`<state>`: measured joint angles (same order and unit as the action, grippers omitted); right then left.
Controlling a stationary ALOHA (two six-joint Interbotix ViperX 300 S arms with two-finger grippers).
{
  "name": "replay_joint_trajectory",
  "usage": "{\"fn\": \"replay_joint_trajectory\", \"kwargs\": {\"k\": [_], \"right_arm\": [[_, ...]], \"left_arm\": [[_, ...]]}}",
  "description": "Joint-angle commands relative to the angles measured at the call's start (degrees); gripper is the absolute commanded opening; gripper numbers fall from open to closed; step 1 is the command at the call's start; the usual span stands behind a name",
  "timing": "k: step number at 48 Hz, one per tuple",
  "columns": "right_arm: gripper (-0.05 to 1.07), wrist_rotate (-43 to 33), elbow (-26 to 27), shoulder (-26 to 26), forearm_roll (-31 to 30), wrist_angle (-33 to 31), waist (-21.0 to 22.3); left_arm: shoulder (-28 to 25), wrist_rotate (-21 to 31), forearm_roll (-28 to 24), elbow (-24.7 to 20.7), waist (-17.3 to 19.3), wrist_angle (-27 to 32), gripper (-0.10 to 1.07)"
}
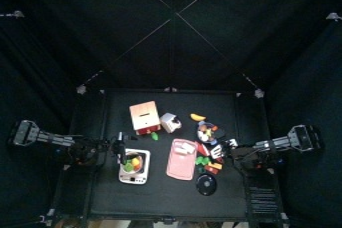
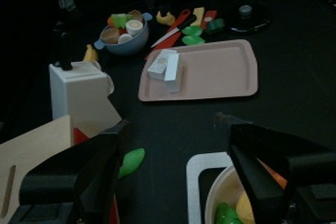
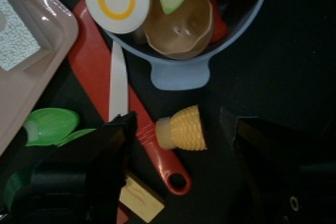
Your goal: Grab egg half
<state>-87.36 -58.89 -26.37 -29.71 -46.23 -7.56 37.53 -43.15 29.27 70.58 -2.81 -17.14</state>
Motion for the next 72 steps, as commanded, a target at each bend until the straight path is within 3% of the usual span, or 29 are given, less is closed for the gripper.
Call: {"fn": "replay_joint_trajectory", "kwargs": {"k": [1, 7, 17, 32, 43, 54, 60, 65, 72], "right_arm": [[0.98, 0.18, 2.99, -0.62, -0.26, 0.09, -2.20], [0.98, 0.18, 6.42, 0.44, -5.36, 1.93, -6.24], [0.98, -0.62, 9.58, 7.38, -19.69, 8.70, -6.59], [0.98, 0.18, 20.13, 18.72, -26.19, 8.96, -4.75], [0.98, 0.18, 21.53, 18.54, -20.74, 4.22, -4.39], [0.97, -0.35, 21.45, 15.03, -20.04, -8.61, -2.29], [0.97, -0.97, 21.45, 13.97, -12.74, -13.10, 0.62], [0.97, -1.05, 20.74, 13.97, -9.76, -14.68, 2.37], [0.97, -1.85, 21.18, 14.50, -5.98, -14.68, 2.99]], "left_arm": [[0.00, 0.09, 0.00, -1.41, 0.18, -0.53, 1.01], [0.09, 0.09, 0.00, -1.23, 0.18, -0.53, 1.01], [0.00, 0.53, 2.11, -0.88, 0.18, -0.62, 1.01], [0.00, 0.53, 10.63, -0.79, 0.09, -0.62, 1.01], [0.00, 0.53, 12.39, -0.53, 0.09, -0.70, 1.01], [0.00, 0.53, 12.22, -0.88, 0.00, 0.18, 1.01], [0.00, 0.44, 12.22, -1.23, 0.00, -0.09, 1.01], [0.00, 0.53, 11.69, -1.32, 0.09, -0.62, 1.01], [0.09, 0.18, 11.16, -1.49, 0.18, 4.66, 1.01]]}}
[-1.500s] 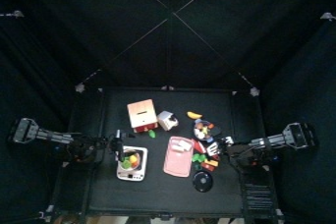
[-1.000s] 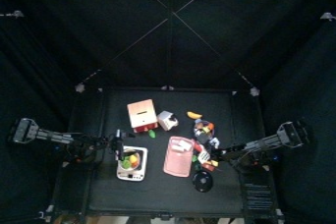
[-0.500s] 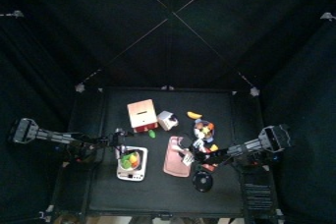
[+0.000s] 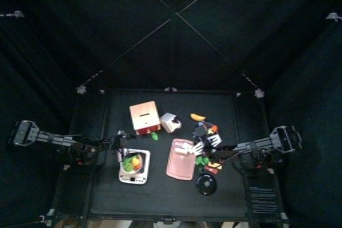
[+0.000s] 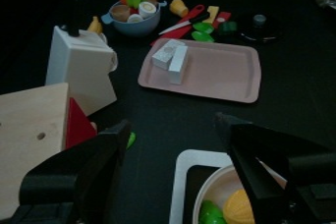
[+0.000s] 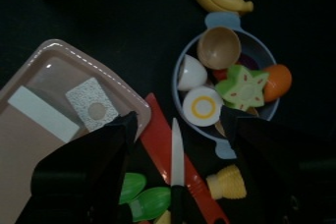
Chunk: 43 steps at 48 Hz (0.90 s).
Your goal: Grab egg half
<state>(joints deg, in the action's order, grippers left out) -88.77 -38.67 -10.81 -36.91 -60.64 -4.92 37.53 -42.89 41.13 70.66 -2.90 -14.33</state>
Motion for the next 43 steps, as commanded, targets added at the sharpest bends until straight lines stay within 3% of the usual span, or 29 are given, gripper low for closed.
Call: {"fn": "replay_joint_trajectory", "kwargs": {"k": [1, 12, 29, 43], "right_arm": [[0.97, -0.70, 0.88, -1.05, 1.67, -0.35, 0.44], [0.97, -4.04, -0.44, 0.00, 3.34, 0.09, 2.90], [0.97, -4.04, -5.36, 0.53, 4.57, 9.49, 9.49], [0.97, -3.87, -6.42, 0.53, 4.13, 11.07, 10.28]], "left_arm": [[0.09, -0.09, -0.97, -1.58, 0.26, 2.11, 1.01], [0.09, 0.18, -7.03, -0.62, 1.93, 1.23, 1.01], [0.18, 0.26, -8.44, 1.32, 1.58, -0.26, 1.00], [0.09, 0.09, -8.61, 2.37, 1.67, -0.18, 1.01]]}}
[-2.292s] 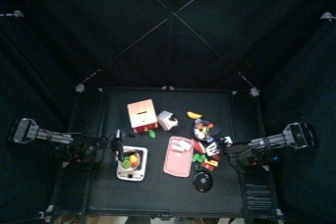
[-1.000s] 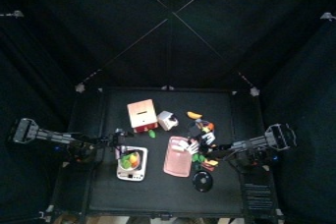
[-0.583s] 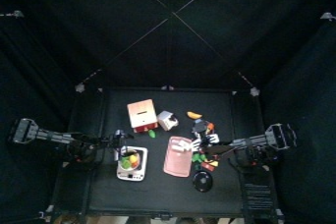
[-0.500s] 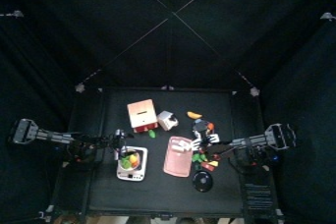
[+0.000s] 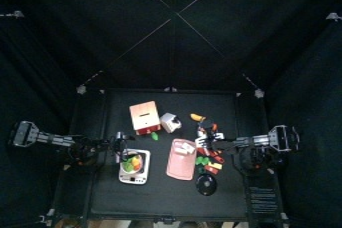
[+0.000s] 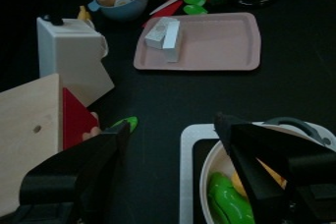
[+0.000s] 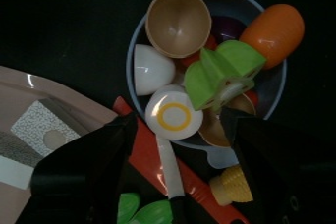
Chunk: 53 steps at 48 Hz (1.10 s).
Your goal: Grab egg half
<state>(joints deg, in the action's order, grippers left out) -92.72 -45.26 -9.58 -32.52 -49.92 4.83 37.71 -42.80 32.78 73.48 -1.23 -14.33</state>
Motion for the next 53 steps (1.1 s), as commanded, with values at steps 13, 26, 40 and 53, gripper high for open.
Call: {"fn": "replay_joint_trajectory", "kwargs": {"k": [13, 26, 40, 53], "right_arm": [[0.86, 0.09, -0.53, -0.70, -0.26, 1.85, 0.53], [0.71, 0.09, 0.09, -1.05, -0.09, 1.93, 0.62], [0.72, 0.09, 0.97, -1.32, -1.58, 2.02, 0.62], [0.81, 0.00, 0.00, -1.23, -2.72, 5.36, 1.58]], "left_arm": [[-0.09, 0.00, -0.26, -0.35, 0.18, -0.18, 1.01], [0.00, 0.00, -0.35, -0.26, 0.09, -0.18, 1.01], [-0.09, 0.00, -0.35, 0.09, 0.18, -0.18, 1.00], [-0.09, 0.00, -0.26, 0.35, 0.18, -0.18, 1.01]]}}
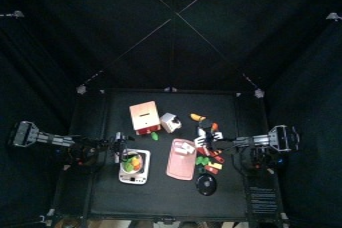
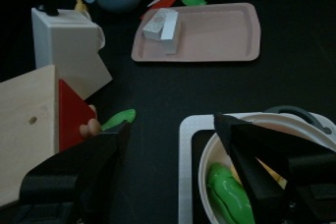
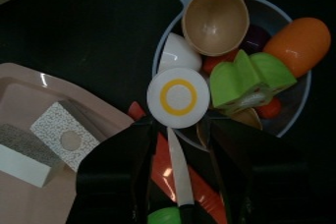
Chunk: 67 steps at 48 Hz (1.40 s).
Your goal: Grab egg half
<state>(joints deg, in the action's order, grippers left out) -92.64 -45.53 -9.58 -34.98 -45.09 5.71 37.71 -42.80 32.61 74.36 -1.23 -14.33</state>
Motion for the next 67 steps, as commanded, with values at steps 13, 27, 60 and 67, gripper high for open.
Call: {"fn": "replay_joint_trajectory", "kwargs": {"k": [13, 27, 60, 67], "right_arm": [[0.87, -0.09, -0.35, -1.05, -0.18, 0.97, 2.90], [0.85, 0.35, -0.44, -0.88, -0.09, 0.97, 3.34], [0.71, 0.53, 2.37, -2.72, -0.09, 0.44, 0.62], [0.71, 0.70, 3.52, -4.04, -2.72, -0.09, 0.00]], "left_arm": [[0.00, 0.00, -0.09, -0.44, 0.26, -0.18, 1.01], [0.00, -0.09, -0.09, -0.26, 0.35, -0.18, 1.01], [-0.09, 0.09, -0.09, -0.53, 0.26, -0.18, 1.01], [0.00, 0.18, 0.09, -0.18, 0.26, -0.09, 1.01]]}}
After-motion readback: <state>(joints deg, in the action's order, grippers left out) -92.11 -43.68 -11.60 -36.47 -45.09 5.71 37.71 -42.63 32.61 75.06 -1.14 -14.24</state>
